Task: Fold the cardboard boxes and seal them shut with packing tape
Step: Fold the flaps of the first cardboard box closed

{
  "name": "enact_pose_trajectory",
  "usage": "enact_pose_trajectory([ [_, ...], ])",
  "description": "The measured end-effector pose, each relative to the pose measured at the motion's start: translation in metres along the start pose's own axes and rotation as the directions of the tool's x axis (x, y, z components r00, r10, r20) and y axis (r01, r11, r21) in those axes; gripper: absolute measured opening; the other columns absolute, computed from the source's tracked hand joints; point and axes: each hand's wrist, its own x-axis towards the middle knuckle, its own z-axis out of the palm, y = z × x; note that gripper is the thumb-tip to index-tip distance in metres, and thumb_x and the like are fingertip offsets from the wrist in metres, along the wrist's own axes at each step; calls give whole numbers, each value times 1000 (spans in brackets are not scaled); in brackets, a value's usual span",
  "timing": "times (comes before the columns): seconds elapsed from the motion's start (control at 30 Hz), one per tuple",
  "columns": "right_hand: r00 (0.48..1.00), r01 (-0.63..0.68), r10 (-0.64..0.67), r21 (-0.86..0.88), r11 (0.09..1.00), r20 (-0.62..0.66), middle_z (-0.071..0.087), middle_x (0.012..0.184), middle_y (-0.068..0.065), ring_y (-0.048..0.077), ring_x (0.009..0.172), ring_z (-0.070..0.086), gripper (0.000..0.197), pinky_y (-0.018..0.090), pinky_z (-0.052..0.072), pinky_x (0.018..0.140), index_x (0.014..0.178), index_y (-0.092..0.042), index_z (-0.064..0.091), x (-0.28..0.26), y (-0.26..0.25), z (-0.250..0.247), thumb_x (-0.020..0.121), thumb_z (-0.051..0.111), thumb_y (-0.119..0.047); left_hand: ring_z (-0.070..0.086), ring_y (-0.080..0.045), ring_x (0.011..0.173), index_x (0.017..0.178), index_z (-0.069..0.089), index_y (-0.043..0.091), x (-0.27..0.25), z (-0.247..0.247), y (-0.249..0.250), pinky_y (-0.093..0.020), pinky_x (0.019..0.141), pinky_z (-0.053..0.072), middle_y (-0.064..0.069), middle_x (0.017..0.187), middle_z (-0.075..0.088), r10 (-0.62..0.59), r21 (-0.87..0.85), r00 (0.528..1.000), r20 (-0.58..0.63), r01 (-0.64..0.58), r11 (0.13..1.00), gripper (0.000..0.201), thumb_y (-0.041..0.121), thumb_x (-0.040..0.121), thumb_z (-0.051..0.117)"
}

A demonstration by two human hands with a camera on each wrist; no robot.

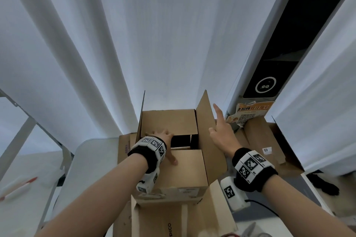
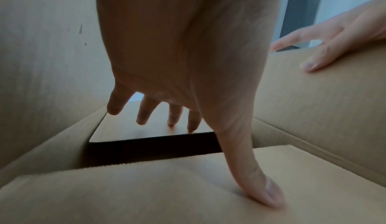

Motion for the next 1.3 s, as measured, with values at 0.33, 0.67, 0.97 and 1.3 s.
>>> enact_pose_trajectory([
  [0.33, 938, 37, -30, -14, 999, 344, 32, 159, -2, 20, 143, 33, 81, 39, 32, 115, 155, -35, 23, 2, -3, 34, 87, 60, -60, 34, -40, 134, 145, 37, 30, 8, 4, -4, -69, 109, 23, 2, 143, 35, -1, -20, 1000, -7, 1, 1000, 102, 67, 61, 80],
  [0.67, 902, 99, 68, -358, 928, 427, 3, 166, -3, 33, 147, 26, 86, 45, 28, 118, 154, -30, 23, 19, 16, 71, 85, 69, -51, 34, -33, 139, 144, 44, 23, 11, -3, -14, -65, 115, 16, 3, 153, 34, 25, -24, 1000, 0, -25, 999, 73, 46, 81, 74],
  [0.97, 876, 147, 110, -477, 867, 469, -3, 165, -1, 38, 139, 38, 89, 52, 38, 112, 154, -34, 17, 25, 17, 72, 85, 69, -53, 44, -27, 134, 142, 47, 21, -3, -52, -6, -50, 117, 25, -3, 142, 49, -81, -28, 917, -390, 76, 997, 72, 47, 80, 71],
  [1.3, 873, 155, 117, -497, 854, 473, -6, 165, -3, 37, 138, 40, 88, 51, 40, 110, 154, -37, 13, 24, 20, 71, 86, 66, -57, 37, -35, 139, 154, 16, 8, -23, -75, -13, -41, 108, 42, -12, 163, -2, -182, -249, 963, -197, 130, 960, 105, 35, 77, 82],
])
